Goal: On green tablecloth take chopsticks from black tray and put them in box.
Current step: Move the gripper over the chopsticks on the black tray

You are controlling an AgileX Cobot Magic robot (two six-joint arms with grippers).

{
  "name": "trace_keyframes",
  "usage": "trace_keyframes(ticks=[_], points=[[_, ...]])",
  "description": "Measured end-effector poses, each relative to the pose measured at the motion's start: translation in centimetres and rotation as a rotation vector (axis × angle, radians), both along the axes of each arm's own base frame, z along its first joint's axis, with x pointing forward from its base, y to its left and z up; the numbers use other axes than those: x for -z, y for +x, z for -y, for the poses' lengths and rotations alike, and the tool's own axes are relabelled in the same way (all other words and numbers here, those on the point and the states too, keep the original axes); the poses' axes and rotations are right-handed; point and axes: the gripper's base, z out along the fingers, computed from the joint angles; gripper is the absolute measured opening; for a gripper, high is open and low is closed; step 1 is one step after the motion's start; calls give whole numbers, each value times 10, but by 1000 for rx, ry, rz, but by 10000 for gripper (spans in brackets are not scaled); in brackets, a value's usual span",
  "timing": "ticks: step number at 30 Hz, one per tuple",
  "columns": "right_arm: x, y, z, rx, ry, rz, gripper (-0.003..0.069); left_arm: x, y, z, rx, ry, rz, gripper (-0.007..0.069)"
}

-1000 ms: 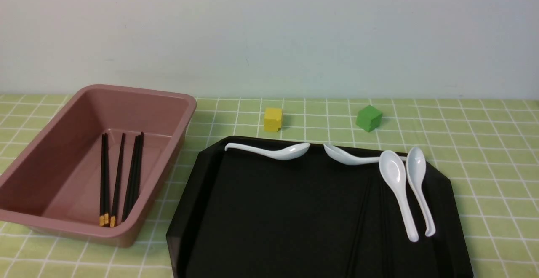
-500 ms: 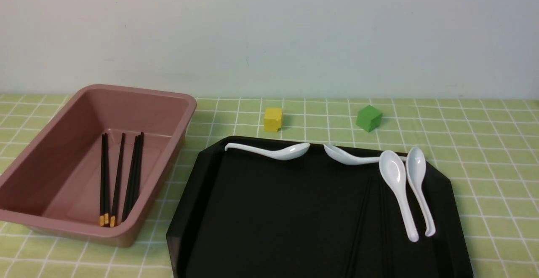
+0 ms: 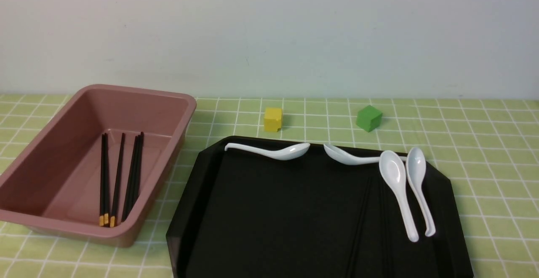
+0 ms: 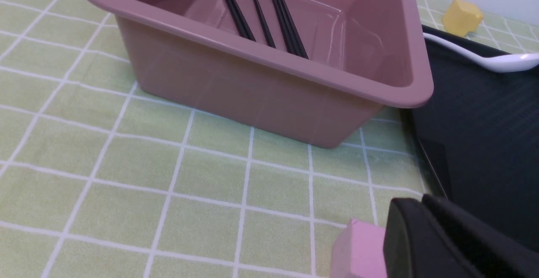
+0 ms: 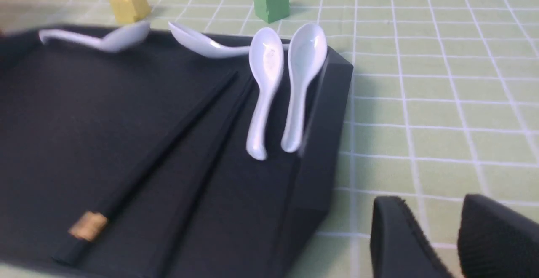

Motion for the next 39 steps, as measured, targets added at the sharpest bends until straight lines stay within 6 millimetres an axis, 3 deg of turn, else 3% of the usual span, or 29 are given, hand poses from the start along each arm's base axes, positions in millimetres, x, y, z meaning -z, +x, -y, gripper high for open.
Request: trace_keyframes(ticks=[4,7,16,18,21,25,28,32,36,39], points=[[-3,0,-7,26,423,-34,240,0,0,0,0,0,0,36],[-7,0,-10,35,628,-43,240,0,0,0,0,0,0,36],[-10,-1,-15,24,833,-73,240,0,0,0,0,0,0,36],[-15,-2,-16,2,818,-65,240,0,0,0,0,0,0,36],[-46,-5,-16,-62,704,45,224,0,0,0,0,0,0,36],[-95,0,-16,-102,485,129,120,0,0,0,0,0,0,36],[-113,22,-20,-130,294,16,12,0,0,0,0,0,0,37],[-103,57,-27,-180,167,-293,-12,0,0,0,0,0,0,37],[-72,91,-34,-213,153,-621,-12,0,0,0,0,0,0,37],[-38,118,-43,-286,161,-854,-6,0,0,0,0,0,0,39]])
